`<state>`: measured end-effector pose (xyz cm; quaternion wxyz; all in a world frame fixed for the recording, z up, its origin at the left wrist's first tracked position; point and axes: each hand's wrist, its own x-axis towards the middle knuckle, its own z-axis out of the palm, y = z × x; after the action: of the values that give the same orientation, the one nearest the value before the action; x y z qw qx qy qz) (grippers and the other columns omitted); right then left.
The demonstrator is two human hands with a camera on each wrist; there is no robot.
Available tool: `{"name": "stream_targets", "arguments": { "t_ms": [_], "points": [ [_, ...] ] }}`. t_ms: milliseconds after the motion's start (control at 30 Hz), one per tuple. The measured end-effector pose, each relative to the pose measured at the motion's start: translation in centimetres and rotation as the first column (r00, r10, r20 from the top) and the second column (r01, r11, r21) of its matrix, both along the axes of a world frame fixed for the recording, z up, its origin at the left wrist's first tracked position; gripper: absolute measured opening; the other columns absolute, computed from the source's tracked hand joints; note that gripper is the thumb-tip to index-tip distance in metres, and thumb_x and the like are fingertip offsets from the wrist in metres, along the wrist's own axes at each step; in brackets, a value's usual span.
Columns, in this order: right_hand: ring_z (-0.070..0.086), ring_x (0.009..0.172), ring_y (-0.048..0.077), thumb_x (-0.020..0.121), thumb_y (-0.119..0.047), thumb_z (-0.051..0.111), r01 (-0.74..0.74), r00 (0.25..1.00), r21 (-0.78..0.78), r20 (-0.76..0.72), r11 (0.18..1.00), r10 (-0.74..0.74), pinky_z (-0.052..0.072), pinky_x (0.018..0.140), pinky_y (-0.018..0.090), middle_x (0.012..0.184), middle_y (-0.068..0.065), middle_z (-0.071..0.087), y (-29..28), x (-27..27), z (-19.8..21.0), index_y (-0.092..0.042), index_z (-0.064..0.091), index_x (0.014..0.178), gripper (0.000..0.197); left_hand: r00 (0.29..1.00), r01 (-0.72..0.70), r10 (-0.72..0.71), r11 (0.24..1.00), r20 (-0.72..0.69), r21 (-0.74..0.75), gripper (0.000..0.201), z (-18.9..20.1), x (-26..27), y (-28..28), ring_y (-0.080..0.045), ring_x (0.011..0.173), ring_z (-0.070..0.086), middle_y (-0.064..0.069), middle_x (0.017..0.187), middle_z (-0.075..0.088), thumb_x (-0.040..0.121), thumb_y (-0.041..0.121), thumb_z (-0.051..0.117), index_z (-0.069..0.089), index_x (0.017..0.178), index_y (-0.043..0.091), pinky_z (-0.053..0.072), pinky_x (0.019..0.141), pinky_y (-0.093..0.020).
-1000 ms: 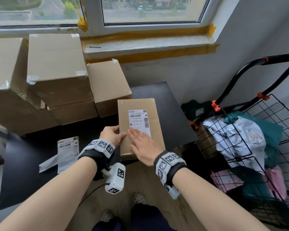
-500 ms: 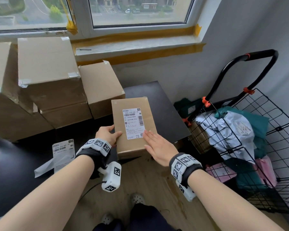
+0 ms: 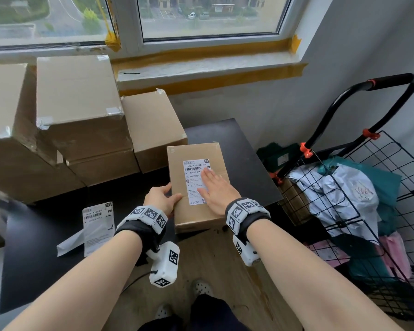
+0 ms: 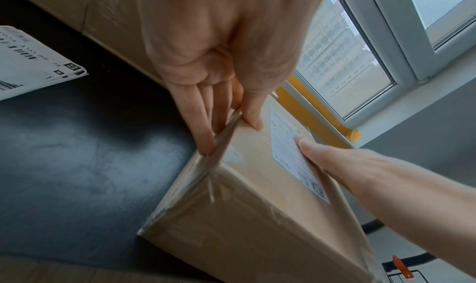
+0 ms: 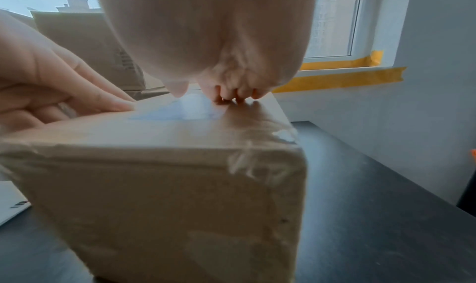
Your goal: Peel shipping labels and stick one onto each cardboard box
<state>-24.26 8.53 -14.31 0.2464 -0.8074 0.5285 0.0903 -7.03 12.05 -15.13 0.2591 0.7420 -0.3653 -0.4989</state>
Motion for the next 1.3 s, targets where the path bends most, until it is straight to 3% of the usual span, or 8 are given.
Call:
{"name": "stream_targets", "arguments": {
  "t_ms": [233, 433, 533, 633, 833, 1067, 1233, 1300],
  "points": [
    [-0.002, 0.148, 0.01, 0.103, -0.031, 0.022, -0.098, 0.99, -0.029, 0.101, 0.995, 0.1, -0.004, 0.116, 0.023, 0.16, -0.003, -0.001, 4.3, -0.7, -0.5, -0.016, 0.003, 0.151, 0.054, 0.999, 0.025, -0.024, 0.999, 0.025, -0.028, 0.052, 0.5, 0.0, 0.3, -0.025, 0.094, 0.064, -0.005, 0.107, 0.065, 0.083, 0.02, 0.068, 0.052, 0.133, 0.022, 0.058, 0.078, -0.043],
    [0.007, 0.148, 0.015, 0.102, -0.029, 0.033, 0.203, 0.973, -0.008, 0.115, 0.979, -0.201, 0.008, 0.119, 0.03, 0.161, 0.0, 0.002, 4.4, -4.0, 0.6, -0.015, 0.006, 0.152, 0.058, 0.994, 0.083, -0.08, 0.995, 0.072, -0.052, 0.054, 0.4, 0.1, 0.4, -0.029, 0.104, 0.063, -0.008, 0.116, 0.067, 0.083, 0.025, 0.067, 0.05, 0.134, 0.022, 0.053, 0.091, -0.045],
    [0.03, 0.142, 0.021, 0.096, -0.02, 0.051, 0.512, 0.771, 0.187, 0.331, 0.839, -0.544, 0.026, 0.117, 0.038, 0.157, 0.0, 0.024, 4.3, -4.8, 0.3, -0.019, 0.021, 0.15, 0.062, 0.998, 0.033, -0.035, 0.999, -0.052, -0.036, 0.052, 0.6, 0.2, 0.6, -0.033, 0.102, 0.064, -0.014, 0.112, 0.067, 0.085, 0.013, 0.065, 0.049, 0.134, 0.017, 0.054, 0.088, -0.049],
    [0.043, 0.134, 0.021, 0.09, -0.007, 0.059, 0.569, 0.594, 0.338, 0.462, 0.749, -0.659, 0.035, 0.112, 0.04, 0.147, 0.004, 0.043, 4.6, -5.1, 0.1, -0.014, 0.029, 0.147, 0.064, 0.971, -0.013, 0.018, 1.0, -0.24, 0.02, 0.06, 0.7, 0.0, 1.2, -0.037, 0.105, 0.062, -0.02, 0.116, 0.064, 0.084, -0.004, 0.06, 0.041, 0.139, 0.011, 0.052, 0.09, -0.052],
    [0.049, 0.128, 0.02, 0.085, 0.005, 0.06, 0.599, 0.462, 0.423, 0.511, 0.68, -0.725, 0.04, 0.108, 0.037, 0.14, 0.009, 0.05, 3.8, -7.7, 0.7, -0.01, 0.038, 0.142, 0.063, 0.911, -0.011, 0.024, 0.999, -0.412, 0.033, 0.073, 0.7, -2.0, 0.8, -0.036, 0.111, 0.058, -0.026, 0.127, 0.055, 0.076, -0.024, 0.056, 0.037, 0.141, 0.006, 0.047, 0.097, -0.047],
    [0.046, 0.13, 0.019, 0.082, 0.014, 0.057, 0.571, 0.431, 0.455, 0.541, 0.683, -0.722, 0.042, 0.102, 0.029, 0.143, 0.011, 0.047, -3.0, -13.3, 2.1, -0.007, 0.036, 0.143, 0.068, 0.888, -0.044, 0.021, 0.998, -0.46, -0.04, 0.074, 1.4, -7.1, -4.2, -0.031, 0.121, 0.054, -0.017, 0.136, 0.051, 0.076, -0.023, 0.057, 0.04, 0.14, 0.009, 0.053, 0.084, -0.037],
    [0.047, 0.127, 0.018, 0.081, 0.016, 0.057, 0.523, 0.465, 0.459, 0.552, 0.718, -0.692, 0.041, 0.106, 0.034, 0.142, 0.009, 0.047, -10.4, -15.1, 2.7, -0.009, 0.037, 0.143, 0.07, 0.888, -0.149, 0.084, 0.983, -0.453, -0.11, 0.057, 2.0, -9.6, -9.7, -0.022, 0.105, 0.058, -0.017, 0.129, 0.057, 0.077, -0.02, 0.058, 0.048, 0.128, 0.003, 0.051, 0.082, -0.034],
    [0.048, 0.126, 0.019, 0.081, 0.016, 0.057, 0.502, 0.473, 0.46, 0.563, 0.732, -0.678, 0.042, 0.106, 0.035, 0.141, 0.011, 0.049, -13.6, -15.3, 2.6, -0.008, 0.038, 0.142, 0.068, 0.893, -0.18, 0.103, 0.974, -0.439, -0.137, 0.06, 1.9, -9.9, -12.0, -0.024, 0.11, 0.058, -0.016, 0.13, 0.056, 0.075, -0.021, 0.06, 0.048, 0.128, 0.004, 0.053, 0.087, -0.038]
  ]
}}
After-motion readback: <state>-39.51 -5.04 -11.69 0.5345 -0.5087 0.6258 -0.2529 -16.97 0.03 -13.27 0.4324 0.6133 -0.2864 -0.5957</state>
